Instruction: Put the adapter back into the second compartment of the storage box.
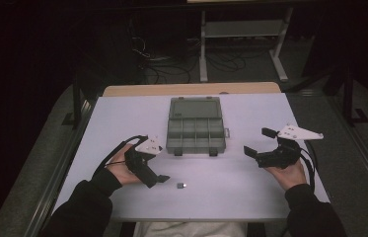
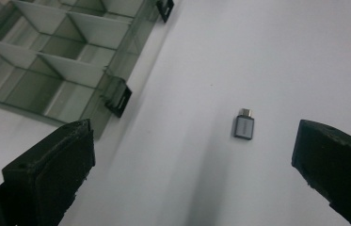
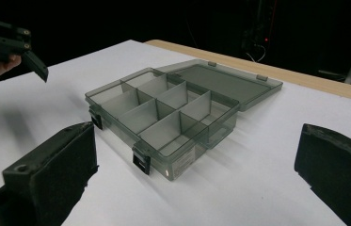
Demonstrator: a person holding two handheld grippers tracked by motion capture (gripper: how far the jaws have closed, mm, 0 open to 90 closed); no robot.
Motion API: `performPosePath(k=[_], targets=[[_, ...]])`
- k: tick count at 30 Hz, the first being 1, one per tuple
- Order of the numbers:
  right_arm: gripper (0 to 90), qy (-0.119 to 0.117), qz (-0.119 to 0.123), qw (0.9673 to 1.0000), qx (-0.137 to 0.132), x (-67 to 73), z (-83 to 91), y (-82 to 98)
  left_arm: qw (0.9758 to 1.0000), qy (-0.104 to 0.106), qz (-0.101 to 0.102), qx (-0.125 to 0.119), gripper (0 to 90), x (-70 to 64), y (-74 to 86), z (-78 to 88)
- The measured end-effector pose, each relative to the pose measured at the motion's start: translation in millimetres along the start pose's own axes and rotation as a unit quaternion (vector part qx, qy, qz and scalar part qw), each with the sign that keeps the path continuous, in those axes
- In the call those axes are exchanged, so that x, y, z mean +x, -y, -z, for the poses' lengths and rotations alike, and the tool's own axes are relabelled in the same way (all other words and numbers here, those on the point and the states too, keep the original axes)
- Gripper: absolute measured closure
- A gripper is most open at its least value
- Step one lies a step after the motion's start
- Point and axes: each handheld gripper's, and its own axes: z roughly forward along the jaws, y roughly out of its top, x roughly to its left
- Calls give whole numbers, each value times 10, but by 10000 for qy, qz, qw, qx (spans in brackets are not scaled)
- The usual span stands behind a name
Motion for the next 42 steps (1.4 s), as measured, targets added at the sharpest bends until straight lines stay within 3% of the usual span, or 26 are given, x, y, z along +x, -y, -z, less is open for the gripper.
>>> performPosePath(k=[7,15,25,32,42], targets=[[0,-8,-14,10000,3,1,3,0,9998,184,-31,-30,0,-49,-31,-86],[0,-19,-5,10000,9,1,1,1,9991,393,-81,119,0,-120,-60,-208],[0,-34,0,10000,16,2,-1,1,9978,598,-147,226,120,-152,-73,-293],[0,-47,2,10000,20,5,-3,1,9960,737,-238,445,189,-185,-69,-390],[0,-51,3,10000,23,7,4,3,9956,725,-340,484,294,-206,-90,-489]])
